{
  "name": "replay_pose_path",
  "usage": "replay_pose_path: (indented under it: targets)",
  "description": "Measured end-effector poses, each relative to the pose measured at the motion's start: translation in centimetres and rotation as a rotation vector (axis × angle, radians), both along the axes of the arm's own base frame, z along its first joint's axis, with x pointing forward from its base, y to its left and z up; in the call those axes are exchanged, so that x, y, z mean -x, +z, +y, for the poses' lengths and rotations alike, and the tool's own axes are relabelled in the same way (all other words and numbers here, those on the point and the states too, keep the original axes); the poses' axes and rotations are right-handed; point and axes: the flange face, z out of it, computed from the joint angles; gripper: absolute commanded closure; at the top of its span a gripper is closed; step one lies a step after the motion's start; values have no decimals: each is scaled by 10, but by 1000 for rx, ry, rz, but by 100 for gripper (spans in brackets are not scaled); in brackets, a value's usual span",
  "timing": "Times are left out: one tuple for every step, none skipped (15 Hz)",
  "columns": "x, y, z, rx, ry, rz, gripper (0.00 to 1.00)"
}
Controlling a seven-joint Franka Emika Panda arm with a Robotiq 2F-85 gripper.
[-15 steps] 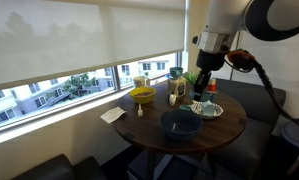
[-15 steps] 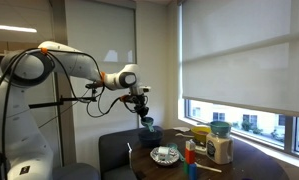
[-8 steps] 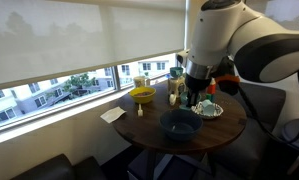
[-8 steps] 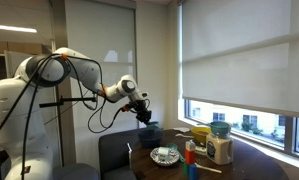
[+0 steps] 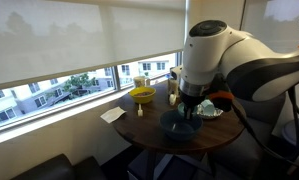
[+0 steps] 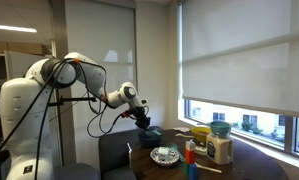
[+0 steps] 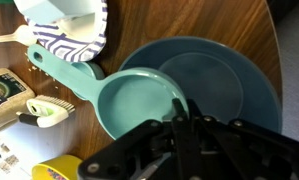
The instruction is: Put the blue measuring spoon in the dark blue bowl
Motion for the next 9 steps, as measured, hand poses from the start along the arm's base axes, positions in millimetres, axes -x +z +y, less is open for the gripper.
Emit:
replay_pose_path:
  targets:
    - [-1, -4, 0, -4, -5, 7, 98]
    - [-2, -8, 1, -16, -9, 15, 98]
    - [-4, -13, 1, -32, -11, 24, 98]
    - [-6, -18, 1, -50, -13, 33, 98]
    - [-8, -23, 1, -66, -17, 42, 68]
    - [-10, -27, 1, -79, -21, 51, 66]
    - [-11, -30, 0, -90, -26, 59, 61]
    - [-12, -30, -1, -106, -32, 69, 55]
    - [-12, -28, 0, -134, -40, 82, 46]
